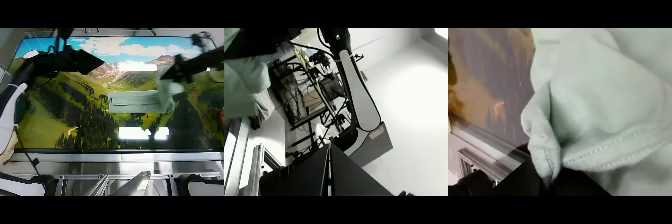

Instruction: Fold the shirts.

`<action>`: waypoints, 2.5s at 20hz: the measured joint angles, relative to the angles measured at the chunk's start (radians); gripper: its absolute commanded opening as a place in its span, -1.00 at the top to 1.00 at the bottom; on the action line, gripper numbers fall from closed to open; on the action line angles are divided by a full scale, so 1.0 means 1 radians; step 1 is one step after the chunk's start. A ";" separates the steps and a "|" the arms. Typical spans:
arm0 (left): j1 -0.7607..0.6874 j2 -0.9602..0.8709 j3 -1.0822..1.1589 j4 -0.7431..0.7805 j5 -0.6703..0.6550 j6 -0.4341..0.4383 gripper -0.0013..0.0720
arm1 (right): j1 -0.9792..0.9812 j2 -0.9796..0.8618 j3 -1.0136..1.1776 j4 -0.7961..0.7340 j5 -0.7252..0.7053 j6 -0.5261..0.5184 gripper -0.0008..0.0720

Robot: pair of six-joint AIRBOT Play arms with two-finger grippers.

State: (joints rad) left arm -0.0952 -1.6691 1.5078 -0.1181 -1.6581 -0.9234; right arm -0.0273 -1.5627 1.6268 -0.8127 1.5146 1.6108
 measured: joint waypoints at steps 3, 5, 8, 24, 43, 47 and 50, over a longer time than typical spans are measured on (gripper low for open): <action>0.056 0.066 -0.128 -0.005 -0.056 0.048 0.92 | 0.233 -0.085 0.001 -0.041 -0.165 0.119 0.15; 0.075 0.097 -0.209 -0.010 -0.089 0.075 0.92 | 0.346 -0.125 0.002 0.003 -0.284 0.111 0.13; 0.089 0.132 -0.327 -0.014 -0.119 0.126 0.92 | 0.399 -0.131 0.003 0.069 -0.367 0.035 -0.03; 0.163 0.383 -0.637 -0.090 -0.188 0.233 0.92 | -0.264 -0.151 -0.185 -0.186 -0.178 -0.245 -0.68; 0.186 0.526 -0.640 -0.092 -0.182 0.235 0.92 | -0.222 -0.243 -0.077 0.188 -0.102 -0.413 0.93; 0.186 0.527 -0.640 -0.081 -0.186 0.235 0.92 | -0.446 -0.092 0.077 0.088 -0.124 -0.098 0.93; 0.186 0.526 -0.640 -0.037 -0.188 0.245 0.92 | -0.637 0.018 0.122 -0.142 -0.037 0.169 0.93</action>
State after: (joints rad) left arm 0.0910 -1.1427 0.8673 -0.1547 -1.8458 -0.6785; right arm -0.6643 -1.5452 1.7485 -0.9550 1.4780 1.7798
